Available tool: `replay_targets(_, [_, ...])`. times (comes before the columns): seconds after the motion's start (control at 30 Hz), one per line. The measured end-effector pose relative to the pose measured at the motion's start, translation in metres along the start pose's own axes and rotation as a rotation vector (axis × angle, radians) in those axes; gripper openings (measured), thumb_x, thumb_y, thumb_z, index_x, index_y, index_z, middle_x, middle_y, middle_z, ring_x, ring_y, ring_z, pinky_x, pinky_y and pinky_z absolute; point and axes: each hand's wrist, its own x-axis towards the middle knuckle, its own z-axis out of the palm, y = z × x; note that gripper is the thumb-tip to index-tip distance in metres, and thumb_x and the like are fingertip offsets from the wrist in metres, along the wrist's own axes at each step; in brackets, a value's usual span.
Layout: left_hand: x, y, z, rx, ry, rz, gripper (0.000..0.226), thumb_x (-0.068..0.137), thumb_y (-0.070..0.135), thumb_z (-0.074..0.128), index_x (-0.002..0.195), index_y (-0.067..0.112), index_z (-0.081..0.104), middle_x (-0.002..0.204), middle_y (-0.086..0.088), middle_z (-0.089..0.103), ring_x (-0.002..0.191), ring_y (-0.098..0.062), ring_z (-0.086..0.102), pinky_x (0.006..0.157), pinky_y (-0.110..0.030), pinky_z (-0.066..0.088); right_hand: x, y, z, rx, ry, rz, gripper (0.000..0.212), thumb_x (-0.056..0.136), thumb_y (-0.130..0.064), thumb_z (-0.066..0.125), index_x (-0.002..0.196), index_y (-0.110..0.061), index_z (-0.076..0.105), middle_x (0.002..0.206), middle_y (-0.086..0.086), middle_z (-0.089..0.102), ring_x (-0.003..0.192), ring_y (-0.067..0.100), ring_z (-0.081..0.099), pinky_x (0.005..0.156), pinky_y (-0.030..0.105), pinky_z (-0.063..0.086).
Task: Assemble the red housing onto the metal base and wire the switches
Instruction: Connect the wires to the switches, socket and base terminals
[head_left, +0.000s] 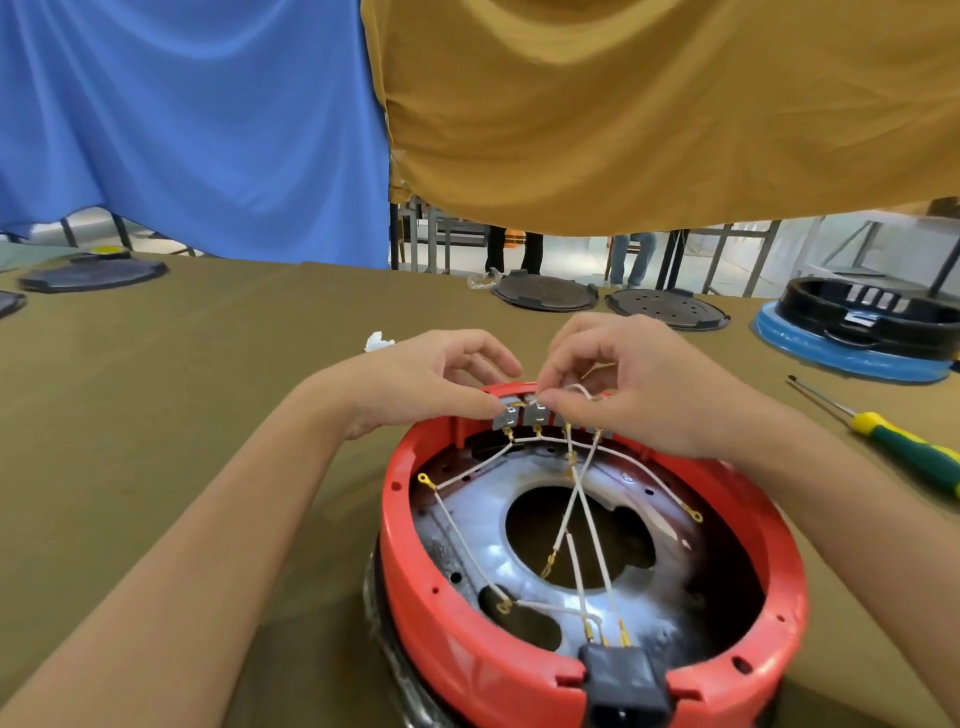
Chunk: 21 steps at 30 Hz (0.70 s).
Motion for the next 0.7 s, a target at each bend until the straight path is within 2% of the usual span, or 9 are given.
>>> replay_targets(0.1, [0.001, -0.001, 0.0, 0.007, -0.007, 0.01, 0.031, 0.086, 0.018, 0.074, 0.115, 0.028, 0.065, 0.112, 0.003, 0.07, 0.095, -0.011, 0.071, 0.084, -0.035, 0.059, -0.004, -0.003, -0.002, -0.111, -0.075, 0.004, 0.005, 0.084, -0.025, 0.074, 0.08, -0.028, 0.074, 0.089, -0.015, 0.061, 0.079, 0.004, 0.063, 0.074, 0.026, 0.053])
replay_targets(0.23, [0.002, 0.001, 0.003, 0.059, -0.005, 0.031, 0.038, 0.08, 0.019, 0.076, 0.115, 0.027, 0.063, 0.111, 0.003, 0.069, 0.09, -0.01, 0.07, 0.086, -0.038, 0.059, -0.004, -0.009, 0.005, -0.234, -0.08, -0.044, 0.005, 0.085, -0.024, 0.073, 0.081, -0.026, 0.073, 0.088, -0.016, 0.057, 0.079, 0.003, 0.059, 0.074, 0.022, 0.05])
replay_targets(0.33, [0.001, 0.002, 0.005, 0.113, 0.003, 0.055, 0.039, 0.082, 0.014, 0.08, 0.113, 0.027, 0.062, 0.11, 0.006, 0.068, 0.095, -0.015, 0.069, 0.093, -0.042, 0.057, -0.005, -0.012, 0.012, -0.309, -0.048, -0.062, 0.004, 0.087, -0.024, 0.071, 0.085, -0.022, 0.074, 0.086, -0.014, 0.053, 0.073, 0.004, 0.056, 0.068, 0.021, 0.047])
replay_targets(0.4, [0.001, 0.002, 0.005, 0.133, 0.004, 0.068, 0.042, 0.08, 0.013, 0.082, 0.113, 0.027, 0.061, 0.109, 0.007, 0.068, 0.095, -0.016, 0.07, 0.092, -0.042, 0.057, -0.006, -0.012, 0.015, -0.345, -0.025, -0.065, 0.004, 0.087, -0.024, 0.07, 0.085, -0.022, 0.073, 0.085, -0.013, 0.051, 0.071, 0.003, 0.055, 0.066, 0.022, 0.045])
replay_targets(0.53, [0.003, 0.002, 0.005, 0.157, 0.001, 0.076, 0.044, 0.077, 0.014, 0.083, 0.112, 0.028, 0.06, 0.107, 0.008, 0.068, 0.092, -0.015, 0.07, 0.085, -0.041, 0.06, -0.006, -0.011, 0.017, -0.308, -0.008, -0.058, 0.003, 0.086, -0.021, 0.072, 0.086, -0.022, 0.076, 0.081, -0.013, 0.051, 0.066, -0.002, 0.055, 0.062, 0.011, 0.041])
replay_targets(0.7, [0.003, 0.001, 0.005, 0.169, 0.003, 0.085, 0.045, 0.077, 0.012, 0.082, 0.112, 0.028, 0.06, 0.106, 0.008, 0.067, 0.09, -0.014, 0.07, 0.081, -0.04, 0.061, -0.007, -0.01, 0.019, -0.291, -0.01, -0.054, 0.003, 0.084, -0.022, 0.074, 0.083, -0.021, 0.077, 0.076, -0.015, 0.051, 0.073, 0.002, 0.058, 0.063, 0.01, 0.042])
